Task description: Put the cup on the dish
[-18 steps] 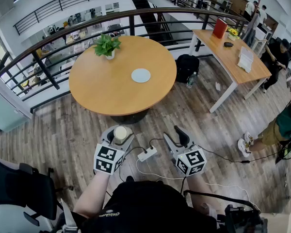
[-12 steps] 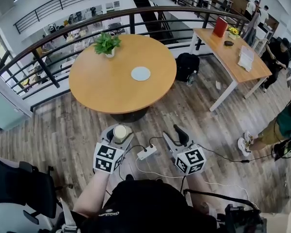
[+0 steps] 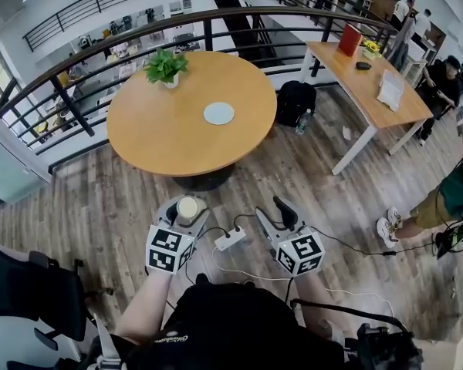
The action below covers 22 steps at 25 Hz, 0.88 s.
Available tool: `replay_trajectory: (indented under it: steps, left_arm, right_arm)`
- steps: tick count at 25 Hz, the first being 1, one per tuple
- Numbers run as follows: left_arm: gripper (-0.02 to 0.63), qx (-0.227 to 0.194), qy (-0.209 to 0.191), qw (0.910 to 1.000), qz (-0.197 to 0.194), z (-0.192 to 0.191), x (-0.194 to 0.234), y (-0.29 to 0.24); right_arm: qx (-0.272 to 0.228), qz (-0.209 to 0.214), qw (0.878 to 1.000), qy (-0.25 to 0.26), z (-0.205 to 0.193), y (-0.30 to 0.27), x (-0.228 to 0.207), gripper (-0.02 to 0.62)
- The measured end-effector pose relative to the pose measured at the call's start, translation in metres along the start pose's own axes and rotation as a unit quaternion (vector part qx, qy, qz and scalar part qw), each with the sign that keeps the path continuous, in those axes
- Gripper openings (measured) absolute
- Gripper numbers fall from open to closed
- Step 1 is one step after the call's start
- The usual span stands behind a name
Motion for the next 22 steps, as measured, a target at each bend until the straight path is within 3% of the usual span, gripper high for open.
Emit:
replay_trajectory:
  steps: [13, 22]
  left_arm:
    - [0.256, 0.003, 0.002, 0.9998, 0.017, 0.001, -0.056, -0.023]
    - [0.256, 0.002, 0.0, 0.9996, 0.027, 0.004, -0.035, -0.024]
  right_arm:
    - [0.01, 0.03, 0.999, 0.003, -0.005, 0.032, -0.036, 0.222]
    - [0.014, 0.053, 0.998, 0.014, -0.007, -0.003, -0.025, 0.222]
Point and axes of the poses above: the fingertips, and each gripper's own axes: y backward along the fingers, x to its left, z out of its top, the point moved 4 cm from there along y, backward along the fingers, and after that the axes turned 14 degrees about -x, right-handed, at the moved point
